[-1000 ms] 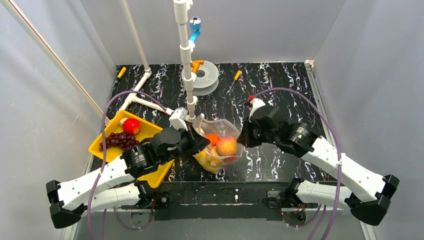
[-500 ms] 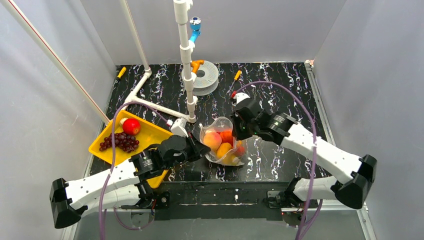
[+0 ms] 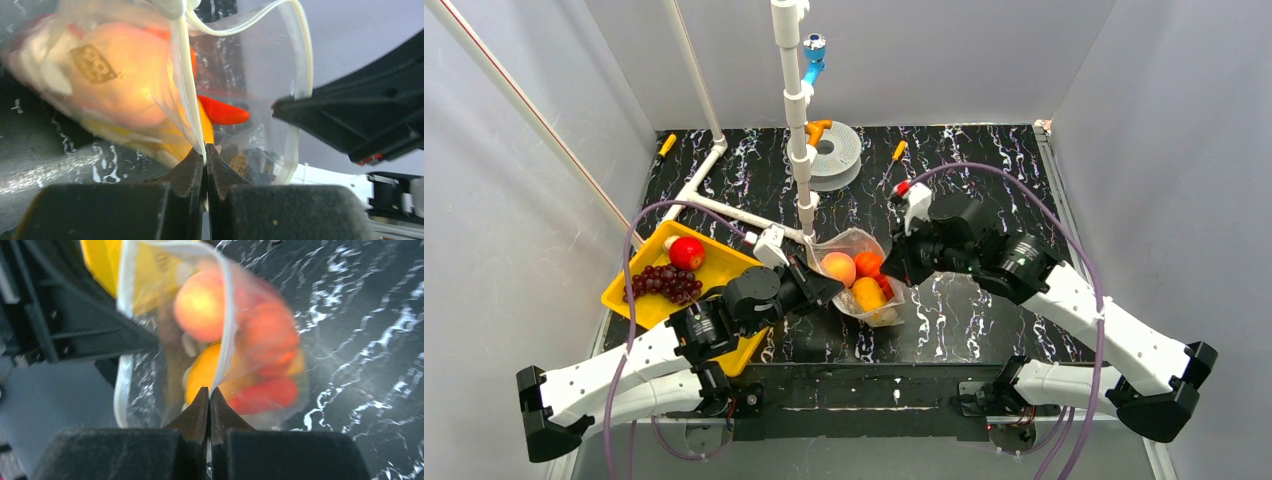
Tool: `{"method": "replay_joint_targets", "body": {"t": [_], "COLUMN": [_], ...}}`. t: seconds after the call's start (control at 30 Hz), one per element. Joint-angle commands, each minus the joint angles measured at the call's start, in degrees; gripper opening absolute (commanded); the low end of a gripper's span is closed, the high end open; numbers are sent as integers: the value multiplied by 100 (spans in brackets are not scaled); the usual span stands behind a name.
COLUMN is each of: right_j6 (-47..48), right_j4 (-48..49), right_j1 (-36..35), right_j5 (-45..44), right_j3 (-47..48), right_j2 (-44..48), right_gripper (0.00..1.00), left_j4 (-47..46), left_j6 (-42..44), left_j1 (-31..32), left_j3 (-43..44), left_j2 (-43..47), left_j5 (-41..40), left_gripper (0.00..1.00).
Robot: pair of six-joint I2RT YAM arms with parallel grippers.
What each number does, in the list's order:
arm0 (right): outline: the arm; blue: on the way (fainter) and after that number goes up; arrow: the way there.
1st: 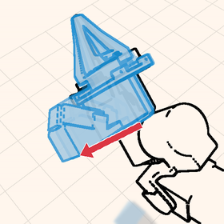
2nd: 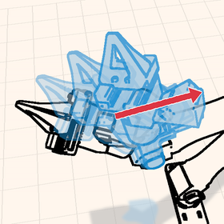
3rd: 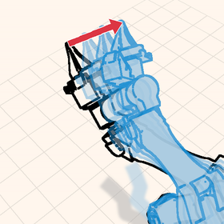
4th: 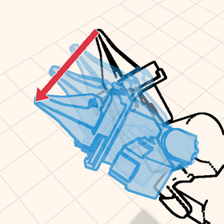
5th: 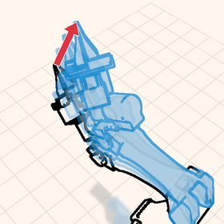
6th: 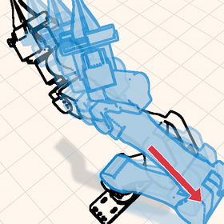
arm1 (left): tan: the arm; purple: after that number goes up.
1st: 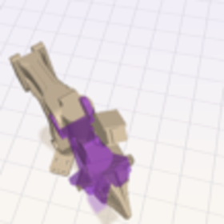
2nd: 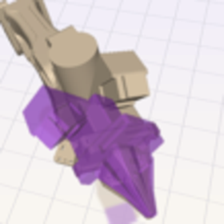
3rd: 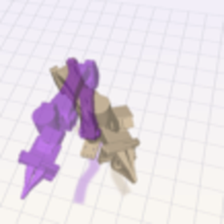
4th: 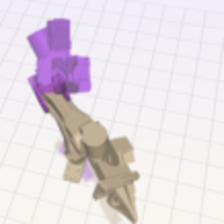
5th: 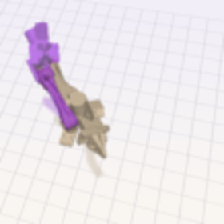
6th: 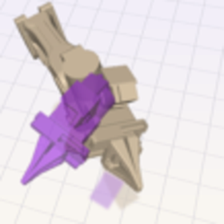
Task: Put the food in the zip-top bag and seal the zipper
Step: Adjust the zipper food storage bag at the center of the board.
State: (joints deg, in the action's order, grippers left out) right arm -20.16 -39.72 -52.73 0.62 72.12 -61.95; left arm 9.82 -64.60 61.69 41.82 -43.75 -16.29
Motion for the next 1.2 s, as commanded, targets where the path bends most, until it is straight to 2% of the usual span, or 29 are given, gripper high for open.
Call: {"method": "replay_joint_targets", "body": {"t": [0.0,0.1,0.23,0.33,0.53,0.7,0.87,1.03,1.1,1.17], "right_j6": [757,963,1286,1673,1846,1929,1972,1999,1977,1998], "right_j4": [730,1019,989,768,590,622,546,541,546,618], "right_j1": [-43,-194,-417,-791,-1365,-1439,-1492,-1721,-1810,-1811], "right_j5": [1853,1969,1538,900,-213,-291,-713,-1343,-1684,-1622], "right_j3": [-477,-714,-748,-696,-901,-1258,-1498,-1476,-1435,-1517], "right_j2": [-149,-71,12,42,443,903,884,668,639,860], "right_gripper": [8,23,45,50,62,73,72,64,42,26], "left_j4": [-189,-172,-181,-179,-69,-77,-48,197,340,465], "left_j6": [-340,-299,-305,-344,-399,-383,-382,-528,-574,-641], "left_j1": [28,27,27,27,27,27,27,28,27,27], "left_j3": [-293,-204,-122,-75,45,95,98,171,295,389], "left_j2": [19,-63,-111,-137,-196,-240,-223,-210,-242,-291], "left_j5": [-438,-485,-531,-566,-686,-646,-612,-734,-824,-906], "left_gripper": [0,0,0,0,0,0,0,0,0,0]}}
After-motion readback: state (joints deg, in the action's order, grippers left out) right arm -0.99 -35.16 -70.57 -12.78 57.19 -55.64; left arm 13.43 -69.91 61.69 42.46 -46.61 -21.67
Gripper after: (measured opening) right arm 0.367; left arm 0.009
